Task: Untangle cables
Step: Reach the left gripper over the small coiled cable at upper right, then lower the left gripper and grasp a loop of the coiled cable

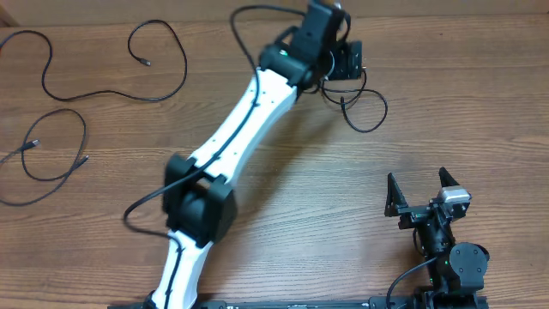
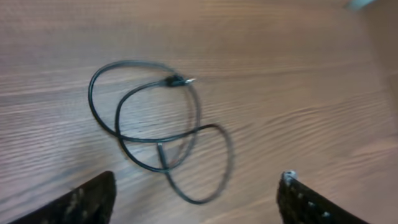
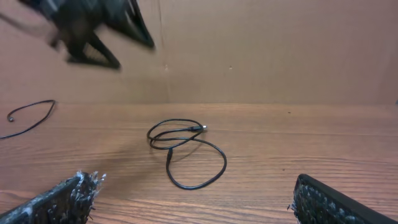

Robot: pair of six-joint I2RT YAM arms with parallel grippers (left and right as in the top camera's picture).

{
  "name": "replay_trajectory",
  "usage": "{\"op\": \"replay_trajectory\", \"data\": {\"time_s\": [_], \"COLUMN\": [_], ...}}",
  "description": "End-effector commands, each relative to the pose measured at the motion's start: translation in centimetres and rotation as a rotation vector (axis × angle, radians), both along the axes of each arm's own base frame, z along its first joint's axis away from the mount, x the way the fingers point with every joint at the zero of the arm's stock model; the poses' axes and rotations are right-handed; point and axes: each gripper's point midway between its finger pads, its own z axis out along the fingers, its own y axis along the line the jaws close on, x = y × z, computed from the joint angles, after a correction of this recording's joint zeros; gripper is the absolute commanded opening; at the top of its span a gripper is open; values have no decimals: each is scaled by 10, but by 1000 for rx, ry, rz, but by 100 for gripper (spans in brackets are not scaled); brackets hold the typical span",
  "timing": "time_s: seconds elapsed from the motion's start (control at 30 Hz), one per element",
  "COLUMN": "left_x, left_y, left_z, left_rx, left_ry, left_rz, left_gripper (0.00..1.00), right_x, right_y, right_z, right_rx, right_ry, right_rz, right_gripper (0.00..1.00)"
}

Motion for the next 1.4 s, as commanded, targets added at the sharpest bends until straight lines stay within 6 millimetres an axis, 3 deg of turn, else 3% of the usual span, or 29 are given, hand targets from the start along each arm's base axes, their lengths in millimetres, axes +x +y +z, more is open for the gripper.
{"op": "replay_trajectory", "data": {"time_s": [0.0, 0.13, 0.3, 0.43, 0.7, 0.83, 0.87, 0.93, 1.17, 1.37], "left_x": [11, 5, -7, -12, -11, -10, -11, -10, -3, -8], "left_y": [-2, -14, -34, -45, -46, -41, -39, -36, -24, -13], "left_z": [-56, -102, -118, -127, -151, -164, -170, -173, -175, -180], "left_rx": [137, 286, 404, 422, 437, 445, 451, 451, 409, 410], "left_ry": [-16, -66, -162, -177, -157, -135, -122, -112, -58, -3], "left_rz": [-72, -274, -480, -509, -515, -513, -515, -507, -431, -429], "left_gripper": [84, 85, 87, 88, 85, 66, 56, 51, 6, 4], "right_x": [0, 0, 0, 0, 0, 0, 0, 0, 0, 0], "right_y": [-2, -2, -2, -2, -2, -2, -2, -2, -2, -2], "right_z": [-2, -2, -2, -2, -2, -2, -2, -2, -2, -2], "right_rx": [-5, -5, -5, -5, -5, -5, -5, -5, -5, -5], "right_ry": [-3, -3, -3, -3, -3, -3, -3, -3, -3, -3], "right_rz": [-11, -11, -11, -11, -11, -11, -11, -11, -11, -11], "right_gripper": [100, 100, 100, 100, 100, 100, 100, 100, 100, 100]}}
